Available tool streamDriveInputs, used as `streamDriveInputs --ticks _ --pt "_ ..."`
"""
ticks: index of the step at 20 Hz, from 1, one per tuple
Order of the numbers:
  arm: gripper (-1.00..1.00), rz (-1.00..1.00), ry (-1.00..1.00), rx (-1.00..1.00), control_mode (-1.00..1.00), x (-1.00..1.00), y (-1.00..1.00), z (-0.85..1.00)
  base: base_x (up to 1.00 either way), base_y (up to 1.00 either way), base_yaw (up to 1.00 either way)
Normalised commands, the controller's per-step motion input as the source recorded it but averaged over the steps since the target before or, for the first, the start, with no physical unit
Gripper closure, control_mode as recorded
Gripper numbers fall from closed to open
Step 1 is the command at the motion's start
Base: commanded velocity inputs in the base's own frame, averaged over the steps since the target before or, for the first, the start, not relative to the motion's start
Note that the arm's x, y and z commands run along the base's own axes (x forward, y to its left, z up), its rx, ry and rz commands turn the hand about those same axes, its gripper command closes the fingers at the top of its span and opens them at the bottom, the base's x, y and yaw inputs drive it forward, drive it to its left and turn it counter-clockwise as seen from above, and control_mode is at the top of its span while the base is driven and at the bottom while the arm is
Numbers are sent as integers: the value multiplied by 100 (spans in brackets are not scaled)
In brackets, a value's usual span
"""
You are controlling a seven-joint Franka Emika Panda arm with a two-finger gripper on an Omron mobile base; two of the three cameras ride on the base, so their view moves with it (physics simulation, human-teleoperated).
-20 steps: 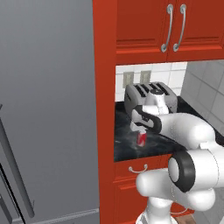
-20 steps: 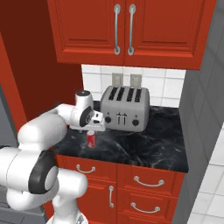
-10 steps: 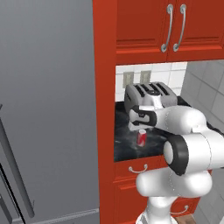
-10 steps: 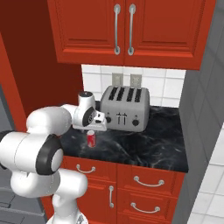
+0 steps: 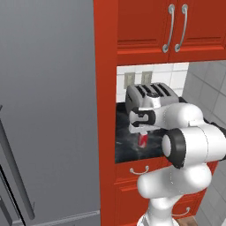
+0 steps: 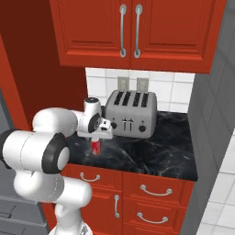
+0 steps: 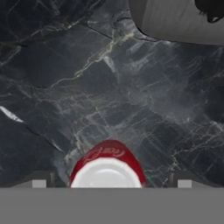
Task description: Four empty soda cans are scattered around the kitchen. Gather all the cans and cluster them next to the stove for recycling.
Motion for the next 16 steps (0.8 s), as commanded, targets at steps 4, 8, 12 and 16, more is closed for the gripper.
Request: streamDriveInputs --ticks 4,8,12,16 --pt "-100 0 1 0 -100 1 0 -27 0 0 0" --pt "-100 0 2 0 -100 0 0 -20 0 0 0" --pt "-100 0 3 0 -100 0 0 -13 0 0 0" --pt "100 0 4 0 -100 0 0 -10 0 0 0"
